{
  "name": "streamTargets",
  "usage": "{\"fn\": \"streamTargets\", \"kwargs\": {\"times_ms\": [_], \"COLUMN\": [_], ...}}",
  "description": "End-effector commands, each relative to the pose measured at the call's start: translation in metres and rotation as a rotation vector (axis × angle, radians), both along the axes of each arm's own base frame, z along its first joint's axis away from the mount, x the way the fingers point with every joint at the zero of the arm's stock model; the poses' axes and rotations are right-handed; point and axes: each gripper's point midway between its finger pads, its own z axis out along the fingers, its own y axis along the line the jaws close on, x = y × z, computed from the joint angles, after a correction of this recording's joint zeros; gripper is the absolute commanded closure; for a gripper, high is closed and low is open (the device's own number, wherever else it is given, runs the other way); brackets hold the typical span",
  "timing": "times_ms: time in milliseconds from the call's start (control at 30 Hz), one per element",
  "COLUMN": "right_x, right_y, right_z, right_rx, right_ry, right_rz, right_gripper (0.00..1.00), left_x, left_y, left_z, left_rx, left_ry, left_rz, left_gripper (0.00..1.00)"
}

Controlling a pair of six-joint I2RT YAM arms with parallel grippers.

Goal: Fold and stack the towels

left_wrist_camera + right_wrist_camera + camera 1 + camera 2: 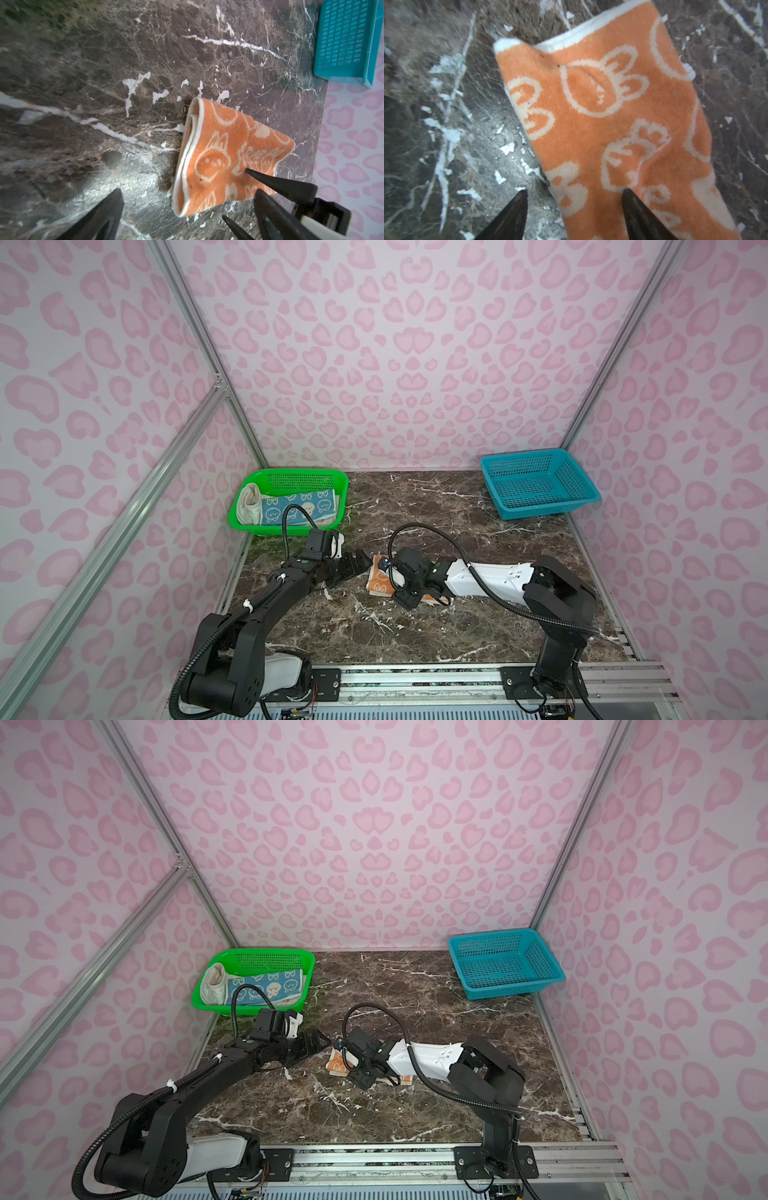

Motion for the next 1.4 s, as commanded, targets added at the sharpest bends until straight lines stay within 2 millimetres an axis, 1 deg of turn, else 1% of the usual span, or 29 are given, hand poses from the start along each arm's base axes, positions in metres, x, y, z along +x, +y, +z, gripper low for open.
{"fn": "streamTargets", "kwargs": {"times_ms": [0, 100, 200, 300, 367, 467, 533, 667, 767, 933, 1067, 1367], "right_x": [0.005, 0.006, 0.006, 0.004, 0.003, 0.003, 0.004, 0.004, 0.005, 0.007, 0.007, 0.008], "right_y": [-0.009, -0.01, -0.014, -0.019, -0.018, -0.009, -0.004, 0.004, 0.006, 0.008, 0.007, 0.009], "right_z": [-0.012, -0.019, -0.026, -0.031, -0.03, -0.024, -0.018, -0.006, -0.001, 0.006, 0.009, 0.013], "right_rx": [-0.093, -0.122, -0.151, -0.168, -0.142, -0.041, 0.019, 0.124, 0.168, 0.246, 0.259, 0.289], "right_ry": [-0.029, -0.025, -0.023, -0.02, -0.015, 0.019, 0.038, 0.045, 0.053, 0.071, 0.071, 0.068], "right_rz": [-0.006, -0.003, -0.005, -0.007, -0.009, -0.027, -0.037, -0.042, -0.048, -0.066, -0.069, -0.073], "right_gripper": [0.31, 0.37, 0.45, 0.62, 0.72, 0.85, 0.89, 0.9, 0.9, 0.9, 0.9, 0.85], "left_x": [-0.001, -0.002, -0.003, -0.004, -0.006, -0.007, -0.008, -0.01, -0.012, -0.013, -0.012, -0.009], "left_y": [0.004, 0.004, 0.004, 0.002, -0.001, -0.01, -0.015, -0.028, -0.036, -0.047, -0.055, -0.07], "left_z": [-0.001, -0.003, -0.003, -0.005, -0.007, -0.01, -0.013, -0.02, -0.024, -0.03, -0.033, -0.04], "left_rx": [0.015, 0.016, 0.013, 0.004, -0.015, -0.061, -0.082, -0.123, -0.152, -0.207, -0.219, -0.218], "left_ry": [0.003, 0.007, 0.011, 0.02, 0.035, 0.065, 0.08, 0.118, 0.139, 0.17, 0.188, 0.232], "left_rz": [0.013, 0.016, 0.015, 0.014, 0.004, -0.024, -0.039, -0.08, -0.094, -0.101, -0.12, -0.14], "left_gripper": [0.01, 0.01, 0.01, 0.02, 0.01, 0.01, 0.01, 0.01, 0.0, 0.03, 0.1, 0.32]}}
